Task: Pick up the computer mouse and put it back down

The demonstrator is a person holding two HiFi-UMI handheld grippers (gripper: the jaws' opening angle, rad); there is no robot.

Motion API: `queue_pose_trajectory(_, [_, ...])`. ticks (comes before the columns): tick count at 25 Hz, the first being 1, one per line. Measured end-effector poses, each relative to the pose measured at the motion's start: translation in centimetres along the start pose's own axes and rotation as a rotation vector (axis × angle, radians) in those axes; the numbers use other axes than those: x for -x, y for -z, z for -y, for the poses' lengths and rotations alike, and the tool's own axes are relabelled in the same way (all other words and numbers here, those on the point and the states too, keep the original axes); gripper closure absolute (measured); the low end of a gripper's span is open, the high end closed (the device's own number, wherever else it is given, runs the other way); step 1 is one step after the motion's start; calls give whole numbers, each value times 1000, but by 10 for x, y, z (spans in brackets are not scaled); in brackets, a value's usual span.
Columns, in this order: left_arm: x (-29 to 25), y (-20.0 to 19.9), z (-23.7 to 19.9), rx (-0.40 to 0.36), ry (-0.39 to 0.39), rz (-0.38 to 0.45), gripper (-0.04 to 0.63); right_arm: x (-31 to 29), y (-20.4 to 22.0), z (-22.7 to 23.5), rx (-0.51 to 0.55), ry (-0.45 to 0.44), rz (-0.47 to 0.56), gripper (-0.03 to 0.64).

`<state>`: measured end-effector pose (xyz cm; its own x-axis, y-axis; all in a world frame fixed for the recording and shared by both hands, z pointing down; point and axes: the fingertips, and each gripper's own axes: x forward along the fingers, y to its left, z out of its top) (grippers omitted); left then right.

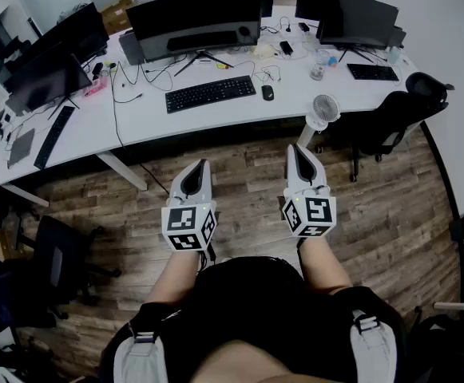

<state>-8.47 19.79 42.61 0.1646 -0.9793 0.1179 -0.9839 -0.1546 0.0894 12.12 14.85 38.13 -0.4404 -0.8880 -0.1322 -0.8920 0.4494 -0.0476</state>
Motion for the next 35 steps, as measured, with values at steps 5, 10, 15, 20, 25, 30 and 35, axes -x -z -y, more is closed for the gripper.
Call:
queue_pose_trajectory(5, [-2, 0, -15, -10, -10, -12, 541, -6, -6, -10, -24, -13, 33, 618])
queue_pose_trajectory(10, [-10, 4, -28, -9, 8, -19, 541, -16, -5, -17, -24, -4, 52, 618])
queue_pose_trajectory(15, [-22, 0, -47, -21, 35, -6, 541, -29, -2, -26, -12, 30, 63, 618])
queue_pose_trajectory(20, [-31, 8, -60, -18, 75, -25, 541, -36, -1, -30, -7, 77, 72, 618])
queue_pose_trajectory(25, [-46, 9, -68, -10, 99, -32, 541, -47, 3, -29, 11, 100, 57, 618])
queue_pose_trajectory(30, [-75, 24, -74, -9, 107, -67, 541, -64, 22, -7, -8, 139, 43, 618])
queue_pose_trajectory(35, [-125, 27, -75, -17, 109, -77, 541, -112, 46, 23, -26, 122, 29, 618])
